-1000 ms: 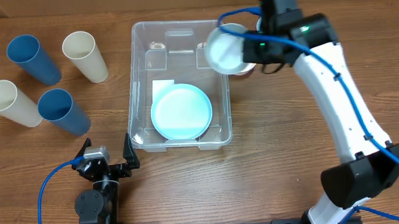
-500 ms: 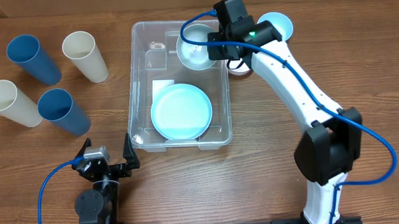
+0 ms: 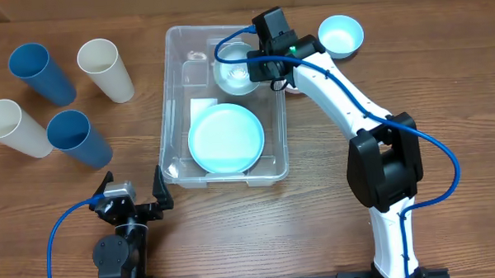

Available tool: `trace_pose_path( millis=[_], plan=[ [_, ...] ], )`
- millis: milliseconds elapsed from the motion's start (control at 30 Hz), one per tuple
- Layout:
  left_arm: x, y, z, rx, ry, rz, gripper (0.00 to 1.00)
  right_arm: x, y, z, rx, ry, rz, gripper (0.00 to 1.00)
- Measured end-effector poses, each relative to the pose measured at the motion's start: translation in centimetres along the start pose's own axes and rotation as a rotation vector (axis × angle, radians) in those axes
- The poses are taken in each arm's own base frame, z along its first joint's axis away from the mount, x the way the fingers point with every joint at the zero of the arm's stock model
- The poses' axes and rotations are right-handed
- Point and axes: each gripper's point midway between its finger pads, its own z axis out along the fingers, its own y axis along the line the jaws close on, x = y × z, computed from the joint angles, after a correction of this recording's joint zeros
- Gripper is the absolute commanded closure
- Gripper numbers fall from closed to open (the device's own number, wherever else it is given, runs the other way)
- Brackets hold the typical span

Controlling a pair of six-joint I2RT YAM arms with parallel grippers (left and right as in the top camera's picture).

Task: Pack container
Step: 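Carry the grey bowl into the bin and release it, then move the right gripper to the pink bowl's rim and grasp it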

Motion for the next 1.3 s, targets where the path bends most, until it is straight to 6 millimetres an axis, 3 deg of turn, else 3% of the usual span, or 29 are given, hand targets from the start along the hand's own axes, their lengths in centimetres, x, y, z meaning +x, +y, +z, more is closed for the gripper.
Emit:
trace_pose_path(
  millis=[333, 433, 533, 667, 733, 833, 900, 967, 1000, 1100, 1167, 1300],
  plan=[
    [0.0, 0.0, 0.0, 0.0, 0.0, 0.0, 0.0, -0.1, 0.3, -0.1, -0.009, -0.002, -0.034, 0.68],
    [0.0, 0.0, 0.0, 0.0, 0.0, 0.0, 0.0, 0.2, 0.7, -1.0, -0.001, 0.041, -0.063, 0.66],
    [0.0, 0.0, 0.0, 0.0, 0.0, 0.0, 0.0, -0.4, 1.7, -3.8, 0.003, 0.08, -0.069, 0.63],
    [0.0, 0.0, 0.0, 0.0, 0.0, 0.0, 0.0, -3.3, 2.2, -11.2, -0.004, 0.043, 0.001, 0.63],
    [0.0, 0.0, 0.0, 0.0, 0.0, 0.0, 0.0, -4.6, 0.1, -14.1, 0.012, 0.015, 0.079, 0.62],
    [0.0, 0.0, 0.0, 0.0, 0.0, 0.0, 0.0, -5.5, -7.2, -15.7, 0.081, 0.015, 0.245, 0.63],
    [0.0, 0.0, 0.0, 0.0, 0.0, 0.0, 0.0, -5.6, -11.5, -15.5, 0.116, 0.02, 0.334, 0.63],
    [0.0, 0.0, 0.0, 0.0, 0.0, 0.0, 0.0, -5.0, -17.2, -14.5, 0.159, 0.039, 0.442, 0.64],
    [0.0, 0.0, 0.0, 0.0, 0.0, 0.0, 0.0, -4.7, -18.1, -14.0, 0.164, 0.047, 0.459, 0.64],
    [0.0, 0.0, 0.0, 0.0, 0.0, 0.0, 0.0, -3.3, -19.0, -10.6, 0.163, 0.095, 0.473, 0.64],
    [0.0, 0.0, 0.0, 0.0, 0.0, 0.0, 0.0, -1.7, -18.3, -7.0, 0.145, 0.151, 0.46, 0.64],
    [0.0, 0.0, 0.0, 0.0, 0.0, 0.0, 0.0, 1.1, -17.5, -2.3, 0.114, 0.216, 0.452, 0.64]
  ],
)
